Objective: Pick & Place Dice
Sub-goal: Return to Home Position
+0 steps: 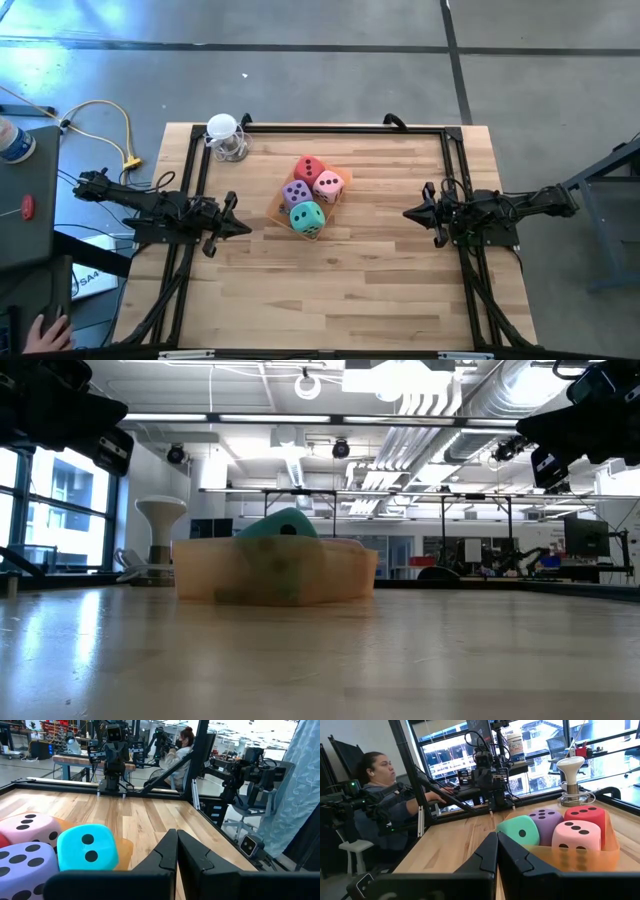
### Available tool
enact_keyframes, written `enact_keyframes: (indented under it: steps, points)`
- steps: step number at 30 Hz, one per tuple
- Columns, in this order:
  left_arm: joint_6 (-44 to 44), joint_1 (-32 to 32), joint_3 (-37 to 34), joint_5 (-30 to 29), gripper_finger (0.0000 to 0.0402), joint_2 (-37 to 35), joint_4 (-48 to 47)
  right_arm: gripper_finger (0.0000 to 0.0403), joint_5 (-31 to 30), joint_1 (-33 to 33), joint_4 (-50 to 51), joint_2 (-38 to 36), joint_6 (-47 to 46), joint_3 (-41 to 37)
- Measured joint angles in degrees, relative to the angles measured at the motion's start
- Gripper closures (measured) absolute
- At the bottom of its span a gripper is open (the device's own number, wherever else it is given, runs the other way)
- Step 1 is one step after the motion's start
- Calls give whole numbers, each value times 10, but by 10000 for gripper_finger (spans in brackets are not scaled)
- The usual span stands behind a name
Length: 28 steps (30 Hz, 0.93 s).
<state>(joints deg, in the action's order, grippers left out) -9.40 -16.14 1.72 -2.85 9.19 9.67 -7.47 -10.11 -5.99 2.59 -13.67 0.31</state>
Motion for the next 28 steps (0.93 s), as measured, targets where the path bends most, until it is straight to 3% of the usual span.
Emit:
enact_keyframes:
  steps: [28]
  points:
    - [0, 0, 0, 0, 401, 0, 0, 401, 0, 0, 0, 0, 0, 0]
